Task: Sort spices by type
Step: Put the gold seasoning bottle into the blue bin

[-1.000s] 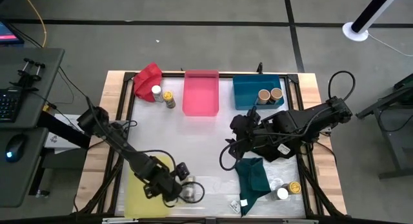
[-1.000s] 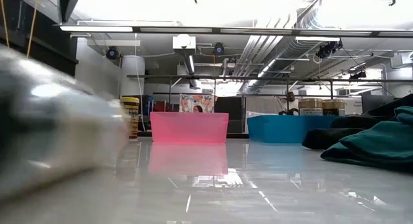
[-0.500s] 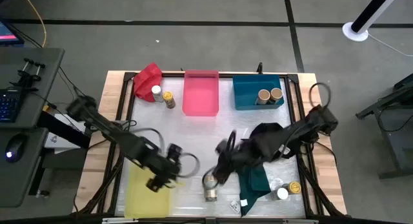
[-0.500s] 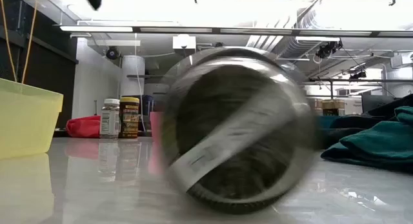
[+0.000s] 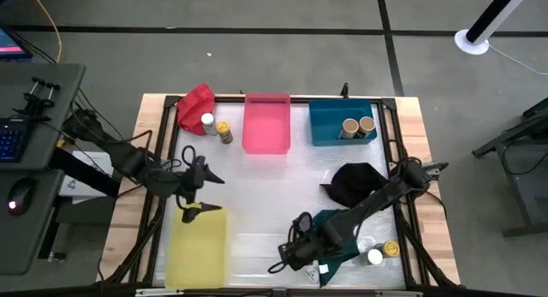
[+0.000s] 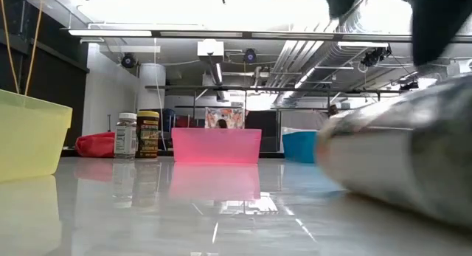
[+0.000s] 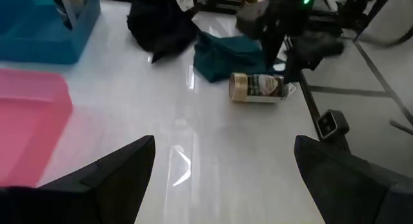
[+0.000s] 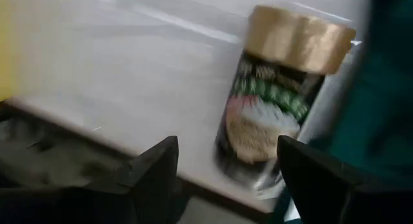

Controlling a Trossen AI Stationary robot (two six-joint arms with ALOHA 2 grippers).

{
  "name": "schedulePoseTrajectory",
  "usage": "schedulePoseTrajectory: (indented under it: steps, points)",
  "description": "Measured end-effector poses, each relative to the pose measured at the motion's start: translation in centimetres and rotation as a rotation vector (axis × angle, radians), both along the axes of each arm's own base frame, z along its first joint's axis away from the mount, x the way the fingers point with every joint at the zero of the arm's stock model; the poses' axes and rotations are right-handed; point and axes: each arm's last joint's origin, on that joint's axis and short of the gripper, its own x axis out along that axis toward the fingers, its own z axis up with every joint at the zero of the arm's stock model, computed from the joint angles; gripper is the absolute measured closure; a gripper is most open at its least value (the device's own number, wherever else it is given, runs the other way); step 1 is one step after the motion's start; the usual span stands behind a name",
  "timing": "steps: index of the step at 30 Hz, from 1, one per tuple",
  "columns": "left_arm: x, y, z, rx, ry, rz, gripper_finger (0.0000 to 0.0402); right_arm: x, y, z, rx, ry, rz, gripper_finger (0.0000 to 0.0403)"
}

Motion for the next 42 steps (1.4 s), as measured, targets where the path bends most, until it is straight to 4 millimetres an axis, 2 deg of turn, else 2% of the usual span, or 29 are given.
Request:
schedulePoseTrajectory:
  steps: [3,7,19,30,36,42]
  points:
    - [0.0,0.1,0.1,0.029,-0.01,-0.004,0.0044,-0.3,-0.4,-1.6,-0.035,0.129,-0.033,0.0145]
    - [0.2,0.2,-0.1,0.062,-0.002,-0.015,0.0044,-0.6,-0.9,-2.7,-0.063,0.234,-0.061,0.0145]
    - [0.5,0.8,-0.1,0.044,0.006,0.005,0.0044,0.5,-1.0,-6.1,-0.067,0.323,-0.051,0.0144]
    - [0.5,0.8,-0.1,0.036,0.006,0.008,0.0044,0.9,-1.5,-6.0,-0.071,0.319,-0.077,0.0141]
    - [0.6,0.8,0.0,0.032,0.001,0.008,0.0044,1.4,-1.6,-5.4,-0.167,0.249,0.072,0.0141]
    - [0.9,0.7,0.5,0.002,-0.053,0.014,0.0044,1.7,-1.8,-5.4,-0.171,0.23,0.063,0.0137]
